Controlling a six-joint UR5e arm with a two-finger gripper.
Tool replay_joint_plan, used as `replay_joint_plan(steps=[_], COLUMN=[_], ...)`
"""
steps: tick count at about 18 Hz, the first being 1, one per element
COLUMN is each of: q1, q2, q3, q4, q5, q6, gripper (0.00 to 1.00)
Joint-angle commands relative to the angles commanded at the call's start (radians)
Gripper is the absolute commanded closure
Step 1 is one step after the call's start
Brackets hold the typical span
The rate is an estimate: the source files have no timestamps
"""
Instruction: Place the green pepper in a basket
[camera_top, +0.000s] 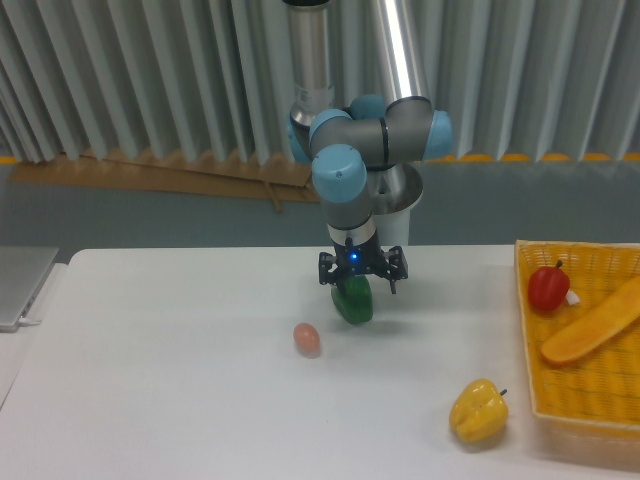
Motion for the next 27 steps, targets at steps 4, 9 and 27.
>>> replay_joint_plan(steps=[4, 9, 27], q1=[-0.018, -0.037, -0.057], q2=[-0.028, -0.063, -0.057], q3=[0.066, 0.086, 0.018], q4=[-0.011, -0.009, -0.009], q5=[0.009, 0.037, 0.072], q6=[0.003, 0.012, 0.005], gripper=[0.0, 0.0, 0.0])
